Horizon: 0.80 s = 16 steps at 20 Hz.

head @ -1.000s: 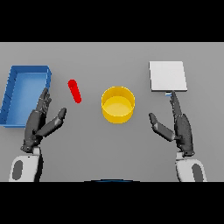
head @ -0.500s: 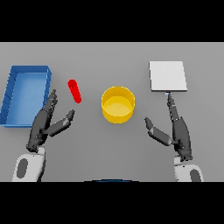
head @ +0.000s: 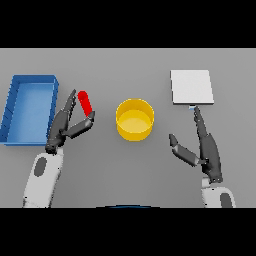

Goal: Pick up the red beaker and tilt it to pour out 1 green nut into yellow bowl. Pick up the yellow bowl and place it on the metallic measuring scale.

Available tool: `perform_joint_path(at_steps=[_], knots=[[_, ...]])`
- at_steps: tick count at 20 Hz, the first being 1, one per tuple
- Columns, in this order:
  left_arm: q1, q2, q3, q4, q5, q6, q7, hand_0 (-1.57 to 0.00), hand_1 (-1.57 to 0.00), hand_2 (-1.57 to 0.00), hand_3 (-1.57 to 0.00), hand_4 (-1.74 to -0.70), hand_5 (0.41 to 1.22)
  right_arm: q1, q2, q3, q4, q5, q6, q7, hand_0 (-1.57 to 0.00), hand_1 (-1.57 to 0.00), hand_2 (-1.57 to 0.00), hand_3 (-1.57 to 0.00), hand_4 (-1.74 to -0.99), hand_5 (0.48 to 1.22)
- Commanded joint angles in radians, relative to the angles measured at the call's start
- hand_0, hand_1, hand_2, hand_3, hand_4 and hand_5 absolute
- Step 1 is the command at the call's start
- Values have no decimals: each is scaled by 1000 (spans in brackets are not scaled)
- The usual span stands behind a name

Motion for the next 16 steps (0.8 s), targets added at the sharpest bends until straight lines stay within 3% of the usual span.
perform_joint_path(at_steps=[1, 16], knots=[[-12, 0, 2, 14, -3, 3, -11, 1, 1, 1, 1, -1267, 673, -5, 1, 5, -2, 4, 1, -3, 1, 1, 1, 1, -1274, 635], [-248, -12, 66, 314, 1, 16, -77, 1, 1, 1, 1, -1309, 688, -10, 1, -7, -8, -17, 8, 27, 1, 1, 1, 1, -1269, 640]])
